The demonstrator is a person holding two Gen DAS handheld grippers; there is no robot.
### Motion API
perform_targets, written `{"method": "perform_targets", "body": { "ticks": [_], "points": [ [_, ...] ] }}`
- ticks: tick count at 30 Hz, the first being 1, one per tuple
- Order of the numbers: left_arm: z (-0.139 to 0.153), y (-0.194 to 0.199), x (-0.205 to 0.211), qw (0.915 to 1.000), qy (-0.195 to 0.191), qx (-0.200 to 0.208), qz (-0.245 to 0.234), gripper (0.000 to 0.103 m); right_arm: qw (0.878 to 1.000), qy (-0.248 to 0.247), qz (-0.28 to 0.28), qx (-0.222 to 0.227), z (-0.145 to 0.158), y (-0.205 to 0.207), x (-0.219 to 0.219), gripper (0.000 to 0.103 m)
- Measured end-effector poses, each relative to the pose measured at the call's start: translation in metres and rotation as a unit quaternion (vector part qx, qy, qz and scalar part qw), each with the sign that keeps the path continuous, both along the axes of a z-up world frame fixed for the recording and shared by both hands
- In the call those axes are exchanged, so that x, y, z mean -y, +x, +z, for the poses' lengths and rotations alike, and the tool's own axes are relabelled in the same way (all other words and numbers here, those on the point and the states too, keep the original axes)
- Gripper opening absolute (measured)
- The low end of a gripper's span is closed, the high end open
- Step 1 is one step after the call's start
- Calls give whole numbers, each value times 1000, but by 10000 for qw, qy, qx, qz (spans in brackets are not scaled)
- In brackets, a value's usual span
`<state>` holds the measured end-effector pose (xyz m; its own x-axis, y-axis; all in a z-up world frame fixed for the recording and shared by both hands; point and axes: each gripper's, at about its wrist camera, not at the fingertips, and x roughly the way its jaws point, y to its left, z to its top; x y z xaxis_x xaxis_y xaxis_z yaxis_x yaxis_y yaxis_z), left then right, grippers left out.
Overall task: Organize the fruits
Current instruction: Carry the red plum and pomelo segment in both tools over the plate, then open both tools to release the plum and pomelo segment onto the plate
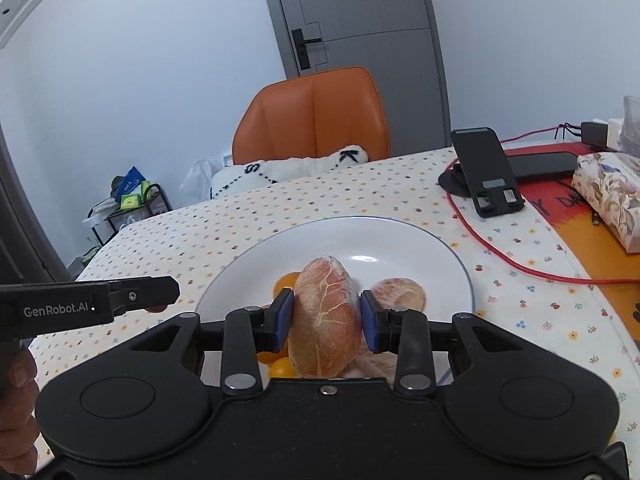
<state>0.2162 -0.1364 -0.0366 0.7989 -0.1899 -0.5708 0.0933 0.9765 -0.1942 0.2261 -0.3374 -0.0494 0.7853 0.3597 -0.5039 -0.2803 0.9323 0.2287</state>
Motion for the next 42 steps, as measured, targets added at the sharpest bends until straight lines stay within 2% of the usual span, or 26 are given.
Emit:
{"method": "perform_targets", "body": {
  "ticks": [11, 14, 22, 25, 27, 36, 42],
  "points": [
    [-6, 22, 11, 9996, -45, -232, -178, 23, 9999, 72, -40, -64, -3, 15, 4, 34],
    [-3, 24, 5, 9996, -115, -243, -82, 26, 10000, 68, -46, -57, -2, 18, 3, 34],
    [7, 21, -25, 9993, -99, -228, 295, 28, 9998, 145, -122, 109, 13, 26, -3, 36],
    [11, 16, -35, 9988, -67, -205, 432, 38, 9996, 225, -138, 133, 18, 28, -5, 50],
    [13, 13, -41, 9985, -56, -181, 514, 48, 9996, 186, -99, 185, 21, 26, -9, 50],
    [18, -6, -60, 9975, -68, -25, 706, 78, 9997, 110, -134, 162, 26, 9, -12, 50],
    [18, -19, -70, 9967, -86, -10, 812, 82, 9996, 48, -233, 135, 28, -3, -10, 50]
  ]
}}
